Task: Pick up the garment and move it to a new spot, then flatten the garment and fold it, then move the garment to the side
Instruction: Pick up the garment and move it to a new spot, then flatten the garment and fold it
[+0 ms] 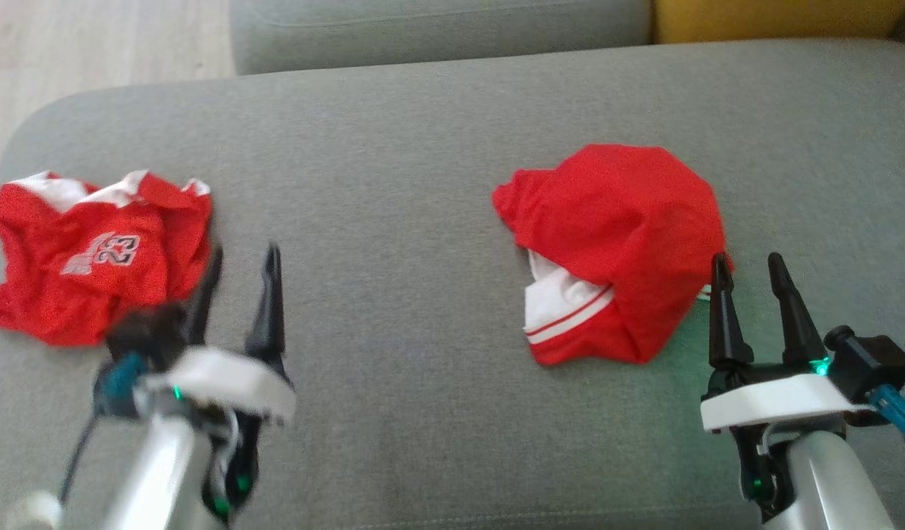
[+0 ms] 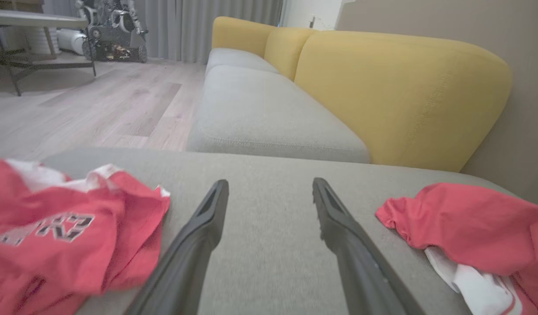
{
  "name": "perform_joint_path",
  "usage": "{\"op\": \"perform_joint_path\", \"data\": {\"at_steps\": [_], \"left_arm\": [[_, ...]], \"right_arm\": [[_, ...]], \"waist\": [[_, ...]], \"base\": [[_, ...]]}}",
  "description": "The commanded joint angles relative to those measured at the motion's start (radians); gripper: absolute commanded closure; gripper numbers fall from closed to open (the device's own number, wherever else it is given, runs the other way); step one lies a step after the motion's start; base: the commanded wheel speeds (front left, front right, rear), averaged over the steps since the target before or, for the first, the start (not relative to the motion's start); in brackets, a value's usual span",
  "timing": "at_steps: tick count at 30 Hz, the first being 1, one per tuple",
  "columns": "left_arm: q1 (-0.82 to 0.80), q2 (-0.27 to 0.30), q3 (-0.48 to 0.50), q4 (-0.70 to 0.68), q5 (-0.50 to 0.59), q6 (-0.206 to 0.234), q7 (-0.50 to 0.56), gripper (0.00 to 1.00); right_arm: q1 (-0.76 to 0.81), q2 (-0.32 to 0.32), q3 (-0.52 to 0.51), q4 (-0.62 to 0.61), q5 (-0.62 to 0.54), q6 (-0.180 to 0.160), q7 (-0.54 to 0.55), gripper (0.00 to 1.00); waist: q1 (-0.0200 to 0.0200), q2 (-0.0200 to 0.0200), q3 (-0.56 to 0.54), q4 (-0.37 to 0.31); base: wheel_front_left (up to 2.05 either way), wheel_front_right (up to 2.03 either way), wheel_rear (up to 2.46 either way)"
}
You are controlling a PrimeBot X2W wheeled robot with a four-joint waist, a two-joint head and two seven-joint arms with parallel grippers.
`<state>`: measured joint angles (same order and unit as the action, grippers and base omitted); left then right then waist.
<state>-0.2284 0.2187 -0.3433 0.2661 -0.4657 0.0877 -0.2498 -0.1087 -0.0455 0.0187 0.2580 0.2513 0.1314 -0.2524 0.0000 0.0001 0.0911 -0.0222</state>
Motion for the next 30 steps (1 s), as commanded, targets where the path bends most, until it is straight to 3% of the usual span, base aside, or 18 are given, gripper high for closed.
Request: {"op": "perform_joint_path", "data": {"at_steps": [1, 9, 21, 30], "left_arm": [[0.012, -0.008, 0.061, -0.057, 0.025, -0.002, -0.012, 0.0], [0.053, -0.085, 0.121, -0.086, 0.103, -0.051, -0.012, 0.0], [0.047, -0.128, 0.162, -0.059, 0.171, -0.112, -0.012, 0.0], [0.032, -0.148, 0.186, -0.049, 0.187, -0.133, -0.012, 0.0]], "right_arm": [[-0.011, -0.005, 0.016, -0.016, -0.008, -0.001, -0.009, 0.0], [-0.028, -0.005, -0.018, 0.055, -0.009, -0.001, -0.009, 0.0], [-0.105, -0.005, -0.016, 0.212, 0.067, -0.001, -0.009, 0.0], [-0.161, -0.005, 0.001, 0.354, 0.114, -0.001, -0.009, 0.0]], "waist": [[0.0, -0.0001, -0.006, 0.023], [0.0, -0.0001, 0.006, 0.046], [0.0, -0.0001, 0.03, 0.066], [0.0, -0.0001, 0.049, 0.096]], "base": [[0.0, 0.0, 0.0], [0.0, 0.0, 0.0], [0.0, 0.0, 0.0], [0.0, 0.0, 0.0]]}}
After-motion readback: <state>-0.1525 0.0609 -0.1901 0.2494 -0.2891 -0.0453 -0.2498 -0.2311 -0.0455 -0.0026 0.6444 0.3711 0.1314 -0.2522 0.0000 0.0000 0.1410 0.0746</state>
